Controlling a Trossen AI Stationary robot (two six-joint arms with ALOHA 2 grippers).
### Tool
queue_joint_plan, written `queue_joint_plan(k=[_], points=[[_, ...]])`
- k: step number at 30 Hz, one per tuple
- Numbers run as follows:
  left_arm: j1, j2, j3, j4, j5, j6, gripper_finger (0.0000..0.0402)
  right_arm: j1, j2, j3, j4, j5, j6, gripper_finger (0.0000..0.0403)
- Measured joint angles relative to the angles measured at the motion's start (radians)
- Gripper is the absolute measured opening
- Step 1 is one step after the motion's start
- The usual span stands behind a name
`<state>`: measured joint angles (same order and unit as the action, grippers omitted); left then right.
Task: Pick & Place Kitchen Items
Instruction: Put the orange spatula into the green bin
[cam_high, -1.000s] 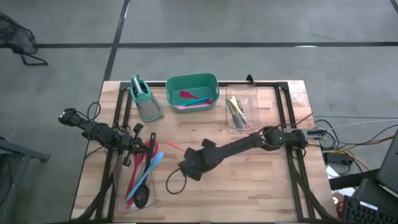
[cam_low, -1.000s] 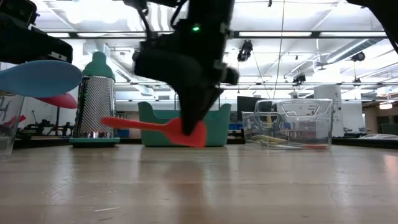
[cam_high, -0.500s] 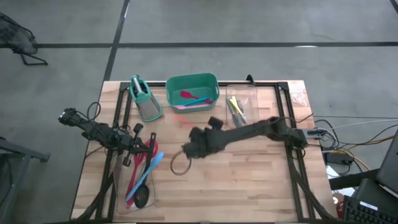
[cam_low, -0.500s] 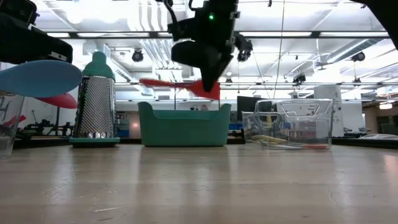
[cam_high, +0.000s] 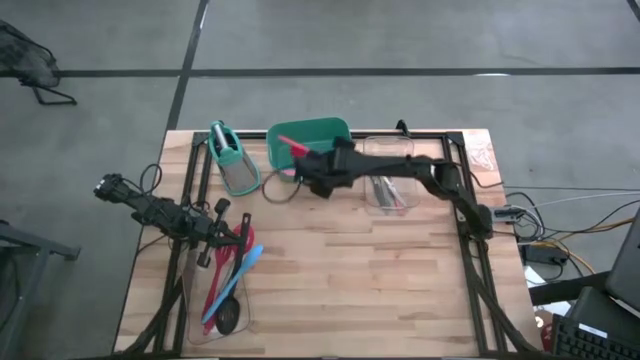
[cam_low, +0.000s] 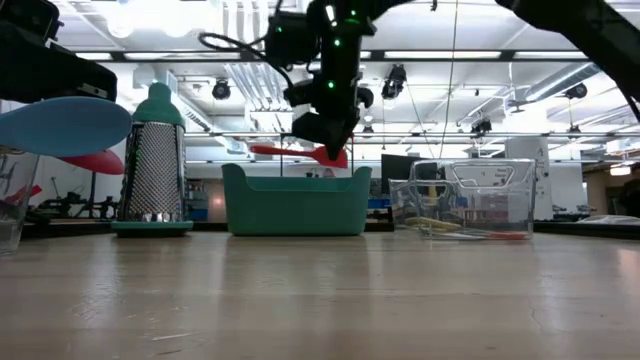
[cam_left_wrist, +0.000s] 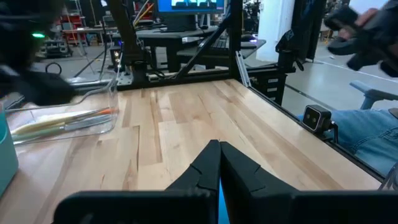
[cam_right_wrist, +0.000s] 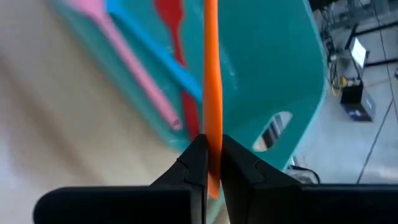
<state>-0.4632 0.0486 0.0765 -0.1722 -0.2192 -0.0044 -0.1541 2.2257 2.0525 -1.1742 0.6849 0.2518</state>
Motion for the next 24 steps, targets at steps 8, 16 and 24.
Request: queue_joint_plan(k=[8, 16, 24], points=[[0.0, 0.0, 0.0, 0.0, 0.0, 0.0, 0.001, -0.113, 0.0, -0.013, 0.139, -0.098, -0.183, 0.0022], [0.0, 0.0, 0.0, 0.0, 0.0, 0.0, 0.001, -0.148, 0.0, -0.051, 0.243, -0.162, -0.239, 0.0028], [0.0, 0.0, 0.0, 0.0, 0.0, 0.0, 0.001, -0.149, 0.001, -0.112, 0.271, -0.166, -0.18, 0.0067]])
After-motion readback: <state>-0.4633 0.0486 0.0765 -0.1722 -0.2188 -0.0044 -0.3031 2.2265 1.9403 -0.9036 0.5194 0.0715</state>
